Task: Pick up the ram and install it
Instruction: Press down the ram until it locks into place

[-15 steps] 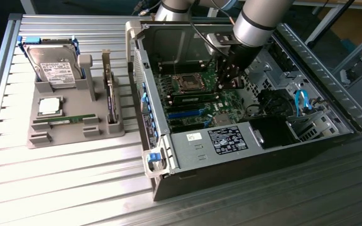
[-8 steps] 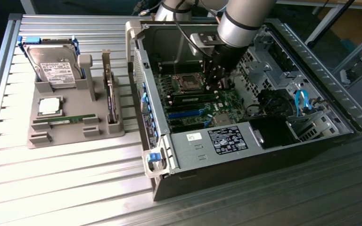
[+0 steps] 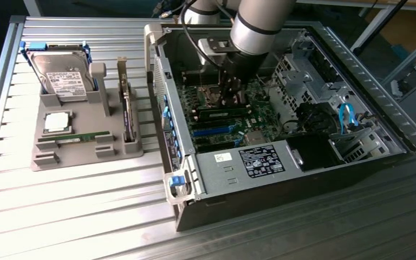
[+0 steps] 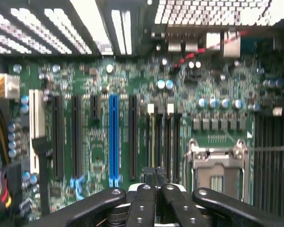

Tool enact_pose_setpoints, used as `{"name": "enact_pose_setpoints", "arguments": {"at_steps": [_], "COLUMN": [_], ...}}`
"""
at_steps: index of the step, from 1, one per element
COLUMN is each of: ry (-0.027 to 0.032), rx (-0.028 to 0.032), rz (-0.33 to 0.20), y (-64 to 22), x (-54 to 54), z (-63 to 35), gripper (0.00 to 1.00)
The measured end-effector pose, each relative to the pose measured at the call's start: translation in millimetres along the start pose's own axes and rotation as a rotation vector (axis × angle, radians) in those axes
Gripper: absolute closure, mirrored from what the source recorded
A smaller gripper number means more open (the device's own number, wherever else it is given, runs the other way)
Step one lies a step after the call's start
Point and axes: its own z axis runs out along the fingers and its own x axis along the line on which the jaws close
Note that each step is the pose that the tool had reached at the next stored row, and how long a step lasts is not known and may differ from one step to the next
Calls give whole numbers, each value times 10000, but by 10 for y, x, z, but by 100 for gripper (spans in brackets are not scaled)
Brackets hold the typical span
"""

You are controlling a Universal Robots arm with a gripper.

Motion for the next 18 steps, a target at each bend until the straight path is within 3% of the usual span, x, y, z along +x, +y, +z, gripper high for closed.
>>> {"name": "enact_pose_setpoints", "arguments": {"at_steps": [5,18], "ry": [-1,0], "rx": [0,-1], "rz": [0,-1], "y": [150,156], "x": [-1,1], "z": [5,53], "gripper": [89,89]}}
